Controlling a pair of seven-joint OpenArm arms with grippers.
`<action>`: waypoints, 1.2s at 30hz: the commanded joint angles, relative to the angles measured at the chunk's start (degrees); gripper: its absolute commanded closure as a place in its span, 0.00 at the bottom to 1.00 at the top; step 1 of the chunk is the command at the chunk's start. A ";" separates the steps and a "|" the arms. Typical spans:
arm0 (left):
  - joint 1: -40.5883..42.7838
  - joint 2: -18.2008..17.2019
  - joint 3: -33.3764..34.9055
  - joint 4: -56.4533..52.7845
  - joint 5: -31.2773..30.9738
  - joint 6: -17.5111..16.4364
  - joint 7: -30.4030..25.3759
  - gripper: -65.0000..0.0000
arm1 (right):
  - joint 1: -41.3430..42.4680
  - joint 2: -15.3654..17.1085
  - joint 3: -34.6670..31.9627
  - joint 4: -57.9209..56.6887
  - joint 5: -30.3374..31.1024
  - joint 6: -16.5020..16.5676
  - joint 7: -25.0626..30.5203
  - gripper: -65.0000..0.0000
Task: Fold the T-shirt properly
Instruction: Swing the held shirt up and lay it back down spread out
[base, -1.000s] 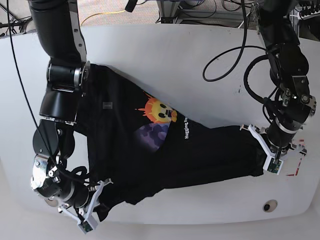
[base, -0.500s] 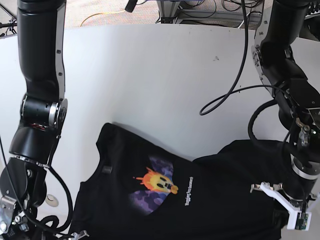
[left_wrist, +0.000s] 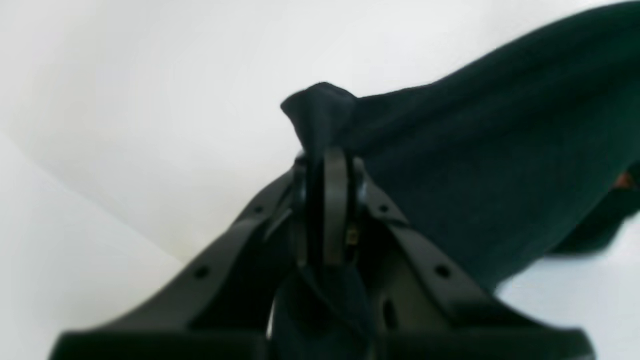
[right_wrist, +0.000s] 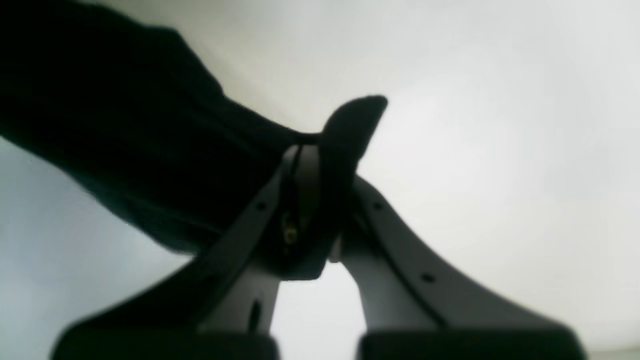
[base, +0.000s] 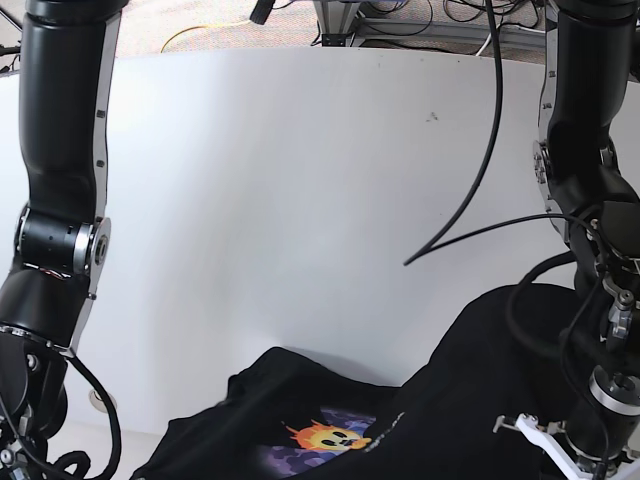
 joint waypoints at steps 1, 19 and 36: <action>-0.07 -0.56 -0.56 0.51 1.55 0.46 -0.85 1.00 | 0.78 1.68 0.53 4.80 -1.01 -0.36 1.02 1.00; 31.32 -0.82 -1.62 3.77 1.55 -5.52 0.82 1.00 | -43.44 1.15 10.91 27.83 -1.10 -0.36 0.93 1.00; 57.52 -0.30 -3.29 3.41 1.55 -6.84 1.18 1.00 | -72.10 -5.70 24.00 35.65 -1.19 -0.36 1.19 1.00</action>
